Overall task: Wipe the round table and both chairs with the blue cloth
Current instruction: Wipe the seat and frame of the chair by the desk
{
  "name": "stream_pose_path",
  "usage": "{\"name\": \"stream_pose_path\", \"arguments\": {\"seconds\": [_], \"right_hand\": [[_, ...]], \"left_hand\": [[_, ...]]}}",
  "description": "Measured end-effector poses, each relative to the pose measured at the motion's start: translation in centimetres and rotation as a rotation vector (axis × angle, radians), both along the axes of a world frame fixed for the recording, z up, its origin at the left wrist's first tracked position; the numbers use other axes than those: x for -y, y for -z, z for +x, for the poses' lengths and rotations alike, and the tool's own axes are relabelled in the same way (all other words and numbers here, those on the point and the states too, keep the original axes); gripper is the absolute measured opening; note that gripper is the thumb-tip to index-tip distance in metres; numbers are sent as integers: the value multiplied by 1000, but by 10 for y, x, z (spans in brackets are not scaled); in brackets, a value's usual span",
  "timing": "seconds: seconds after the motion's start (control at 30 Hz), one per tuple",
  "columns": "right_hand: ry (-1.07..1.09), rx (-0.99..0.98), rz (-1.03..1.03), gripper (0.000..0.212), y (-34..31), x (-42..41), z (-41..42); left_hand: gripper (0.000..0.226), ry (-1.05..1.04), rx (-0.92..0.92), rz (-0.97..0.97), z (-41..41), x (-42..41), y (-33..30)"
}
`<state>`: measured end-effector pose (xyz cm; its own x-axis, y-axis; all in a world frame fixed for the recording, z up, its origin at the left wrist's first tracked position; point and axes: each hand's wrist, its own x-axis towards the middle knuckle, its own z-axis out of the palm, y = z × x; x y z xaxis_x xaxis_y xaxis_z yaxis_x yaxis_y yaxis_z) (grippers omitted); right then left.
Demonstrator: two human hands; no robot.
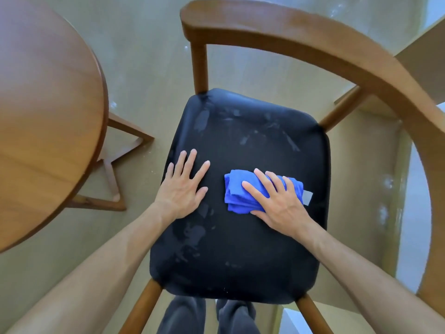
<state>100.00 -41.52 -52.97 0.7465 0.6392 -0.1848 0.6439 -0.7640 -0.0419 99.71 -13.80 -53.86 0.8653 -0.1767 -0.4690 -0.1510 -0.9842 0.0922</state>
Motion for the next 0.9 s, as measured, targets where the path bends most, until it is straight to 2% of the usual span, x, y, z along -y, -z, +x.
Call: {"name": "stream_pose_path", "arguments": {"seconds": [0.07, 0.17, 0.27, 0.33, 0.43, 0.53, 0.6, 0.7, 0.77, 0.9], "right_hand": [[39, 87, 33, 57, 4, -8, -15], [75, 151, 25, 67, 0, -25, -41], [-1, 116, 90, 62, -10, -26, -64], [-150, 57, 180, 51, -14, -24, -102], [-517, -80, 206, 37, -14, -27, -163], [-743, -149, 170, 32, -9, -41, -169], [-862, -176, 96, 25, -8, -48, -168], [-1142, -175, -158, 16, -7, -34, -174], [-1158, -188, -164, 13, -14, -14, -156], [-1019, -222, 42, 19, -20, 37, -93]], "left_hand": [[67, 4, 5, 9, -2, 0, 5], [68, -5, 2, -24, -3, 1, 6], [67, 3, -29, -27, 0, 1, 3], [67, 3, -46, -19, 1, 1, 2], [67, -1, -48, -15, 2, 0, 3], [67, -10, -34, -31, 0, 2, 5], [67, -24, -24, -31, -1, 4, 6], [67, -61, -23, -45, 0, 8, 5], [68, -80, -20, -58, 1, 9, 3], [68, -99, -19, -78, 1, 8, -1]]}}
